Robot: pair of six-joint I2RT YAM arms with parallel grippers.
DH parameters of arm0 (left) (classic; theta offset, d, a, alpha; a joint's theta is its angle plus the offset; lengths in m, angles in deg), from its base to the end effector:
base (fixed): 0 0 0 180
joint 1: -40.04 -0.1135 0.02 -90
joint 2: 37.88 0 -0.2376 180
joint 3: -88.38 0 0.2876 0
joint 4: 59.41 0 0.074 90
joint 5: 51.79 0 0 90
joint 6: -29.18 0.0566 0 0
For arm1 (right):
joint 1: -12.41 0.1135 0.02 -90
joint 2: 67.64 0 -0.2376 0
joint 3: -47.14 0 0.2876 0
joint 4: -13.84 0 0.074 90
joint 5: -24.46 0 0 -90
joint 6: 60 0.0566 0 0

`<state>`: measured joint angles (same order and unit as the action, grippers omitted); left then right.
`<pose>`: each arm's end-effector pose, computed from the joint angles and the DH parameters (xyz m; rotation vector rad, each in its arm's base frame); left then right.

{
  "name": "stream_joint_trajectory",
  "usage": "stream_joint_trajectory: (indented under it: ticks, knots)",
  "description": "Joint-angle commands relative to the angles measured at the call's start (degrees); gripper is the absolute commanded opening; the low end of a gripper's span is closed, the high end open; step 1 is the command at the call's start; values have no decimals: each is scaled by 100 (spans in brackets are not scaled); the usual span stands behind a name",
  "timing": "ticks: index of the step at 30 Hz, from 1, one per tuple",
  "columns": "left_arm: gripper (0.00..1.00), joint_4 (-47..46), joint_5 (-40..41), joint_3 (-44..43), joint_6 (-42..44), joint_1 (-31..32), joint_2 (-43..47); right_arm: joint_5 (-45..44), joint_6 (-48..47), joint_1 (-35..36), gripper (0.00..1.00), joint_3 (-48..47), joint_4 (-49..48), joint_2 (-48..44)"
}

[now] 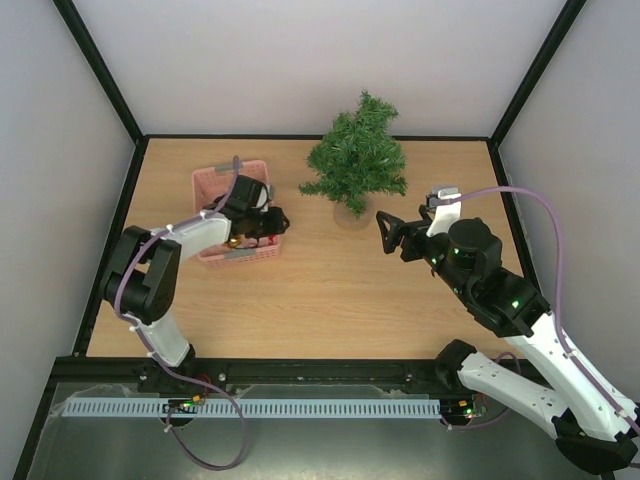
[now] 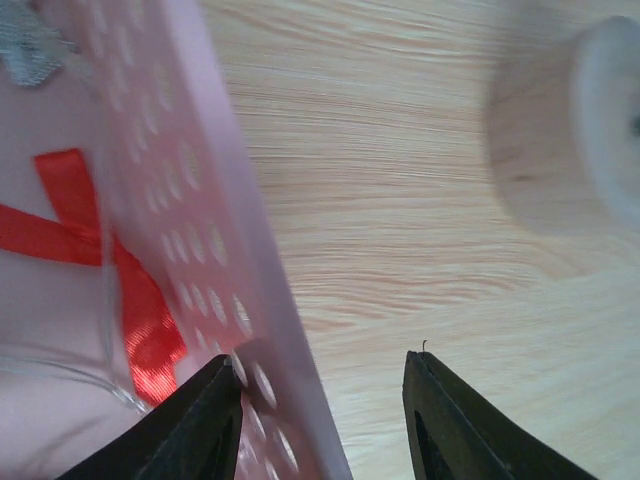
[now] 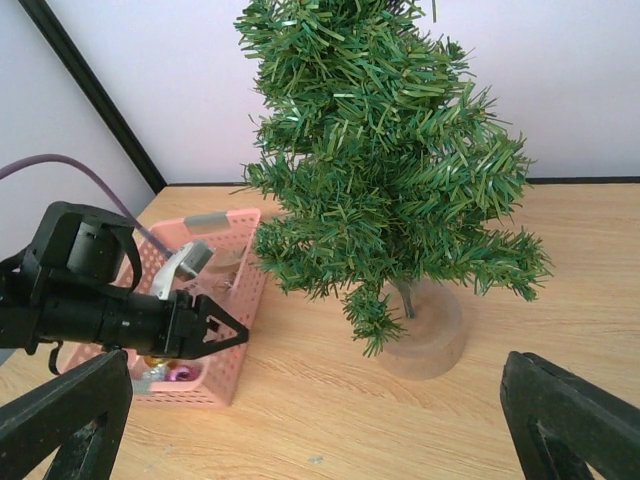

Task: Decorate the small christmas tree
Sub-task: Move the storage box to the center of the board.

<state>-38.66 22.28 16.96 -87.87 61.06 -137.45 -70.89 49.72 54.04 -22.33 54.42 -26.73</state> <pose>0.3655 -0.1571 0.1153 -0.0005 2.5093 -0.7028 0.1683 0.1426 0.3794 -0.2799 1.8106 0.6825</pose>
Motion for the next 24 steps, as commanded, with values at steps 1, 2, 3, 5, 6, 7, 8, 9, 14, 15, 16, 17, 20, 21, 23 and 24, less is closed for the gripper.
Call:
stream_joint_trajectory:
  ticks: [1, 2, 3, 5, 6, 7, 8, 9, 14, 15, 16, 17, 20, 21, 23, 24]
  knots:
    - [46, -998, -434, 150, -883, 630, 240, -93, 89, -17, 98, 87, 117, -44]
    - [46, -1123, -444, 182, -989, 761, 243, -82, 97, -16, 98, 98, 136, -33]
    - [46, -1183, -435, 193, -1108, 870, 237, -79, 105, -14, 98, 96, 147, -17]
    - [46, -1289, -400, 194, -1261, 1066, 263, -81, 118, -16, 98, 93, 167, 0]
    - [46, -1331, -391, 198, -1315, 1124, 284, -76, 117, -20, 98, 92, 170, 9]
    - [46, -1329, -349, 198, -1355, 1177, 340, -74, 127, -16, 98, 94, 170, 20]
    - [47, -1284, -265, 183, -1347, 1211, 406, -65, 128, -21, 98, 95, 173, 29]
    - [48, -1193, -126, 174, -1321, 1223, 500, -57, 140, -19, 98, 99, 174, 38]
    - [51, -366, 971, 92, -981, 1204, 1174, 136, 230, -15, 98, 135, 172, 118]
    - [51, -162, 1135, 60, -899, 1180, 1317, 176, 257, -16, 98, 157, 159, 138]
    - [52, 38, 1282, 30, -825, 1149, 1450, 223, 298, -19, 98, 187, 141, 156]
    - [53, 242, 1413, 16, -743, 1108, 1588, 278, 348, -16, 99, 213, 99, 175]
    - [58, 726, 1677, 137, -430, 912, 2080, 491, 552, -23, 97, 307, -72, 282]
    - [60, 867, 1726, 208, -338, 800, 2189, 569, 611, -19, 94, 327, -149, 345]
    - [62, 1065, 1713, 319, -186, 380, 2269, 755, 732, -19, 90, 349, -265, 509]
    - [61, 1177, 1685, 291, -121, 201, 2239, 827, 775, -16, 87, 365, -322, 582]
